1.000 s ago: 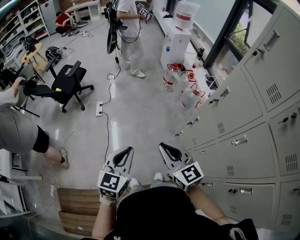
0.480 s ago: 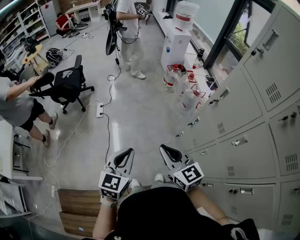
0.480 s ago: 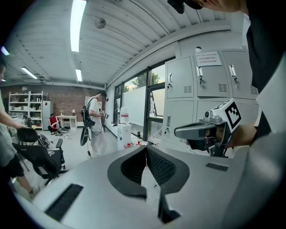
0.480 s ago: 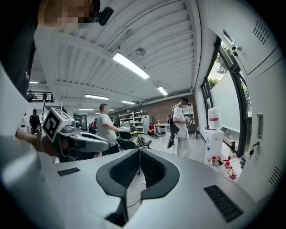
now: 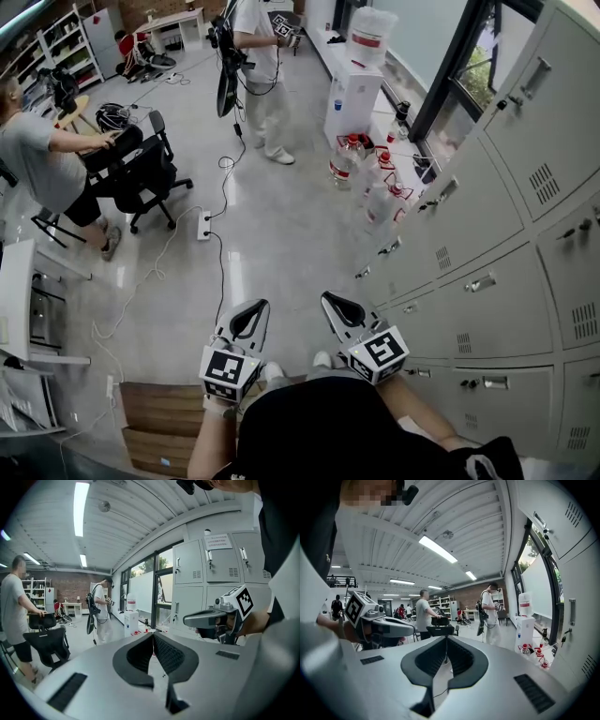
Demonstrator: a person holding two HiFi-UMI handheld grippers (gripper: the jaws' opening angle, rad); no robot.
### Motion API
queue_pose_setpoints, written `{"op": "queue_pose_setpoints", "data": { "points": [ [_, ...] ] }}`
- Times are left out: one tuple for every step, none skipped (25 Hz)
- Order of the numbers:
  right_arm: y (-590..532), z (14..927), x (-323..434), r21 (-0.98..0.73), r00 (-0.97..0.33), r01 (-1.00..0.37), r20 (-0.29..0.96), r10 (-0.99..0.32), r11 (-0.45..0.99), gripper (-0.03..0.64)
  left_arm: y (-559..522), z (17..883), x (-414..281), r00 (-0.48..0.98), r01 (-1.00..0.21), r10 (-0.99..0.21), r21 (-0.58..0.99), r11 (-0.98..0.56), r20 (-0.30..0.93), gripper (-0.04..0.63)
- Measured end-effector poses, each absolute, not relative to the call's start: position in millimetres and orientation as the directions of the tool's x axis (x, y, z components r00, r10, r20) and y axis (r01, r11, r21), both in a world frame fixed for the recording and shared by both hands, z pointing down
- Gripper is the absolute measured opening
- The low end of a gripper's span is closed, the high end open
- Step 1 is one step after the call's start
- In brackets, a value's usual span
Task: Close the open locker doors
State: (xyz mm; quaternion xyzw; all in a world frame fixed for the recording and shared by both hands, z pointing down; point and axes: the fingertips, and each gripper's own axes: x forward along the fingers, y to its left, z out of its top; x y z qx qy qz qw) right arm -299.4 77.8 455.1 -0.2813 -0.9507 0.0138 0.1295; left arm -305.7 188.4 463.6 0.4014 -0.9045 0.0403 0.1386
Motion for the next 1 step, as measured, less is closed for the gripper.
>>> {"op": "queue_pose_setpoints", "data": {
  "points": [
    [77.3,455.6,-297.4,-0.098,-0.806,0.532,0.244,0.539,0.841,0.037,188.4,463.3,-303.8,-0.640,-0.736,-0.714,0.039,0.676,0.284,0.020]
  ]
}}
